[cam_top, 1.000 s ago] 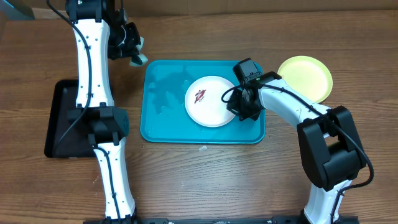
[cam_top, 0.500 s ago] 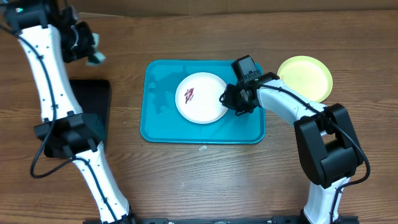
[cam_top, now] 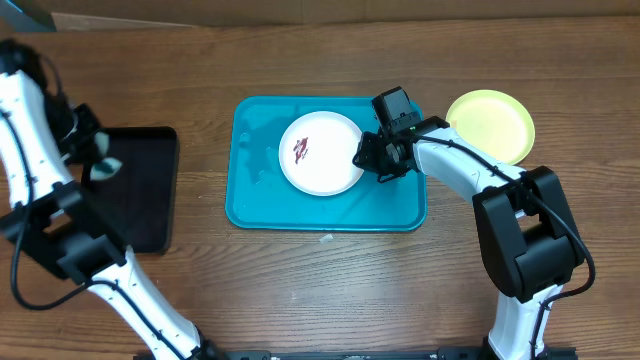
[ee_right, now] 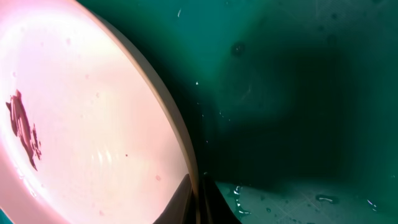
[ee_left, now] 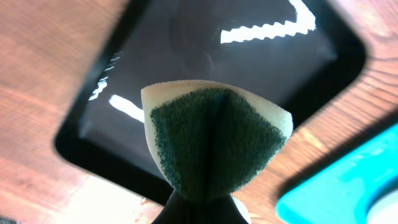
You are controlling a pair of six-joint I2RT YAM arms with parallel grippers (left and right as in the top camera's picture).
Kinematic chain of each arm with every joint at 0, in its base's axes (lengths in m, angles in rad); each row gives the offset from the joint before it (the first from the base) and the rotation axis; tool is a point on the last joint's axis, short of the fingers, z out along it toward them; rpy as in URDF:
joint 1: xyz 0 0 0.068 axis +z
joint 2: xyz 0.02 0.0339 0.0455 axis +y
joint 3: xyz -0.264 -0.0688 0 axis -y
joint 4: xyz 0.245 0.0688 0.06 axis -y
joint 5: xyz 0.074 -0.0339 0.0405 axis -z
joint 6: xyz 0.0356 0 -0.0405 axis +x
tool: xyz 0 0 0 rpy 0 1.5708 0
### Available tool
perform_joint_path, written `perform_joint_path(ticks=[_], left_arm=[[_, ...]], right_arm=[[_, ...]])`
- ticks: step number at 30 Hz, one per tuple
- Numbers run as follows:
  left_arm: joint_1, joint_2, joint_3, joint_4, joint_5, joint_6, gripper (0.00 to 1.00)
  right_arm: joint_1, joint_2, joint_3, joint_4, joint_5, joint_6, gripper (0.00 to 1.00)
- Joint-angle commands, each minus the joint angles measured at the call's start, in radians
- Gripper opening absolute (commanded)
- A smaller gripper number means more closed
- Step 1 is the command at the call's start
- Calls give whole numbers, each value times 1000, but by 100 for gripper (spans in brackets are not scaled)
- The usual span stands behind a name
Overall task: Clean dirty plates on tray and stack at the side
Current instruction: 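Slide the white plate toward the tray's left side with the right gripper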
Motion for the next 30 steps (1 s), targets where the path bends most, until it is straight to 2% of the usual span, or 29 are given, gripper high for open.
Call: perform_joint_path(ticks=[1,8,15,30], left_arm=[[18,-38,-114,41,8,2,4],[18,-38,-354,255,174,100,4],[25,-37,-503,425,143,118,4],[27,-34,-698,704,127,140,5]], right_arm=[[6,8,-4,8,-2,-8,4],[6,8,-4,25,-2,-23,4],[47,8,-4,40,-16,-288,4],[95,8,-4,44,71,-257,4]])
